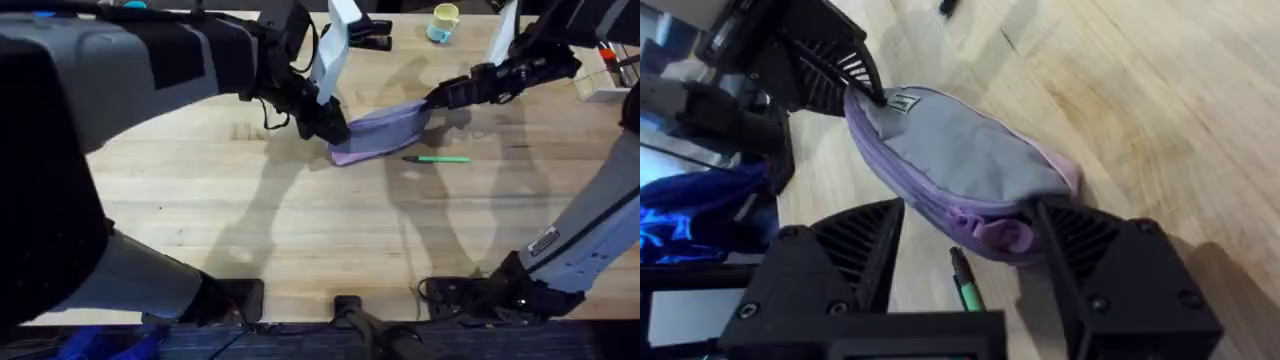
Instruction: Unzip the bag, pick up the pens from the table one at a time and place them inside, then zip the bag closed.
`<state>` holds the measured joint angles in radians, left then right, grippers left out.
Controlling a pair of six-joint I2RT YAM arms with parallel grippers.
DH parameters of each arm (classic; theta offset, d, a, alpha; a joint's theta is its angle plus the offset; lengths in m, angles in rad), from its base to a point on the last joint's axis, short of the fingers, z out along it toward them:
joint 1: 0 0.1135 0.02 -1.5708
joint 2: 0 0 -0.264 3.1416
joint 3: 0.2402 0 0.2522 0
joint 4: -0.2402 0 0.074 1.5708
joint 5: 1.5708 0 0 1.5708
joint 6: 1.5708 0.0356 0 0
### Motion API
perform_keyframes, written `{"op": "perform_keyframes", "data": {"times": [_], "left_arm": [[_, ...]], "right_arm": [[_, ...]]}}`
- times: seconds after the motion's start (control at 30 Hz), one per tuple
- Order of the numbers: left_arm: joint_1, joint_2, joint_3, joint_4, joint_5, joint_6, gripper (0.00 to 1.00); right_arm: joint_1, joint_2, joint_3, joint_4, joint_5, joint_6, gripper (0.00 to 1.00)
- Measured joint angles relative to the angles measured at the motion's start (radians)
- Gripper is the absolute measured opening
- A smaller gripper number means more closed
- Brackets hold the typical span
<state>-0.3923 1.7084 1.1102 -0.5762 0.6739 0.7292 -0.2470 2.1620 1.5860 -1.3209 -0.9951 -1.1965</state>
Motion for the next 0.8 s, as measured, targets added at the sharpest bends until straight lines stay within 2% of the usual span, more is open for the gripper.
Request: {"op": "perform_keyframes", "data": {"times": [0.4, 0.47, 0.53, 0.57, 0.8], "left_arm": [[0.000, 0.000, 0.000, 0.000, 0.000, 0.000, 0.043], [0.000, 0.000, 0.000, 0.000, 0.000, 0.000, 0.043], [0.000, 0.000, 0.000, -0.001, 0.000, 0.000, 0.044], [0.000, 0.000, 0.000, -0.001, 0.000, 0.000, 0.047], [0.000, 0.000, 0.000, -0.002, 0.000, 0.000, 0.047]], "right_arm": [[-0.026, 0.000, 0.000, -0.012, 0.000, 0.000, 0.713], [-0.036, 0.000, 0.000, -0.019, 0.000, 0.000, 0.619], [-0.047, 0.000, 0.000, -0.023, 0.000, 0.000, 0.424], [-0.061, 0.000, 0.002, -0.031, -0.001, 0.007, 0.037], [-0.058, 0.000, 0.011, -0.051, 0.001, 0.008, 0.031]]}}
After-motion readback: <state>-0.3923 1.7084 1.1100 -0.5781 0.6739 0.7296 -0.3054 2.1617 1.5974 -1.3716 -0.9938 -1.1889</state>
